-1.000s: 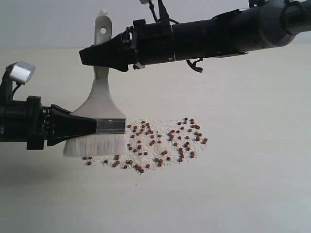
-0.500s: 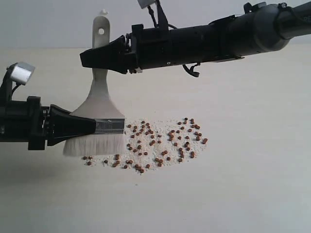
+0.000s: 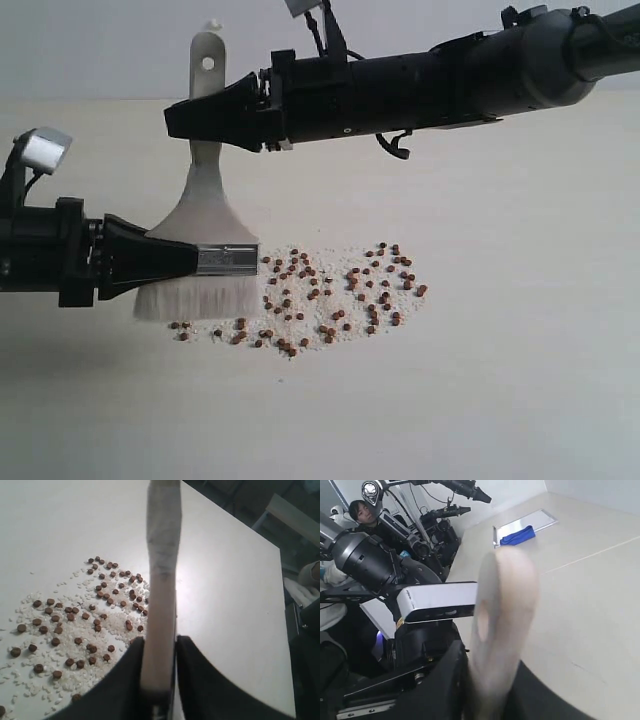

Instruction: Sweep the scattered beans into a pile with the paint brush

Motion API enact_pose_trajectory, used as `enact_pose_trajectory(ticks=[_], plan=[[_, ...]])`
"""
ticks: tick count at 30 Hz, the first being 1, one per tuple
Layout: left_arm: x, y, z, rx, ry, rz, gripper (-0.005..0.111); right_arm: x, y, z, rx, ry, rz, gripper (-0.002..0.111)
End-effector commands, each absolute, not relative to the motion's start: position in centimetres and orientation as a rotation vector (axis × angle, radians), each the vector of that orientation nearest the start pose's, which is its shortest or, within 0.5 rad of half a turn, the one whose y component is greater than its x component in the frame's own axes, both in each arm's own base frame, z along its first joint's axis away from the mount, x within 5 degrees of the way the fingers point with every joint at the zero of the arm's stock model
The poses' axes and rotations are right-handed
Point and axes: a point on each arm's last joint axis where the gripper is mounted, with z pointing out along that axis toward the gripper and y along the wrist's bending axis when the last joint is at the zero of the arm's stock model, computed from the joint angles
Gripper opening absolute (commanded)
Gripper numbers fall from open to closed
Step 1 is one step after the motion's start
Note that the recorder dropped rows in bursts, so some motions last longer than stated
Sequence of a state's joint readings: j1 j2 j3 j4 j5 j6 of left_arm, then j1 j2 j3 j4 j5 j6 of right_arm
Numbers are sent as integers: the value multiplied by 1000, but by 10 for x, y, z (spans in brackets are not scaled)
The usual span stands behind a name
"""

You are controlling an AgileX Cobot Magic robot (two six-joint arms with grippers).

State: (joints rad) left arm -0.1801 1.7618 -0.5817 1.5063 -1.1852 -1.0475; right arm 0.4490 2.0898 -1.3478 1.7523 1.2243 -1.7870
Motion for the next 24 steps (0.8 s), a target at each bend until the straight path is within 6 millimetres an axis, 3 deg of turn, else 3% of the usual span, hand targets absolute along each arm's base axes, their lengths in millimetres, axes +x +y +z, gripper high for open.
enact_pose_trajectory(ticks=[1,3,8,11,13,15,16,19,21,24], plan=[[229,-128,157,950,1875,-1380,56,346,257,206,-1065,1600,1466,0],[229,-128,157,945,1880,-1384,65,350,256,209,-1041,1636,1390,0],[227,-128,165,974,1856,-1370,66,351,252,229,-1010,1640,1320,0],[221,-127,174,1025,1842,-1360,66,353,240,249,-908,1723,1098,0],[218,-126,182,1030,1848,-1365,49,347,222,263,-831,1780,897,0],[211,-125,186,1022,1860,-1373,10,333,205,278,-800,1780,775,0],[207,-124,188,1008,1855,-1372,1,323,194,290,-778,1766,745,0],[190,-121,192,1001,1833,-1359,0,296,157,312,-675,1759,650,0],[178,-119,200,934,1783,-1336,0,275,135,316,-596,1785,533,0],[161,-114,204,869,1718,-1292,0,253,117,318,-529,1796,435,0]])
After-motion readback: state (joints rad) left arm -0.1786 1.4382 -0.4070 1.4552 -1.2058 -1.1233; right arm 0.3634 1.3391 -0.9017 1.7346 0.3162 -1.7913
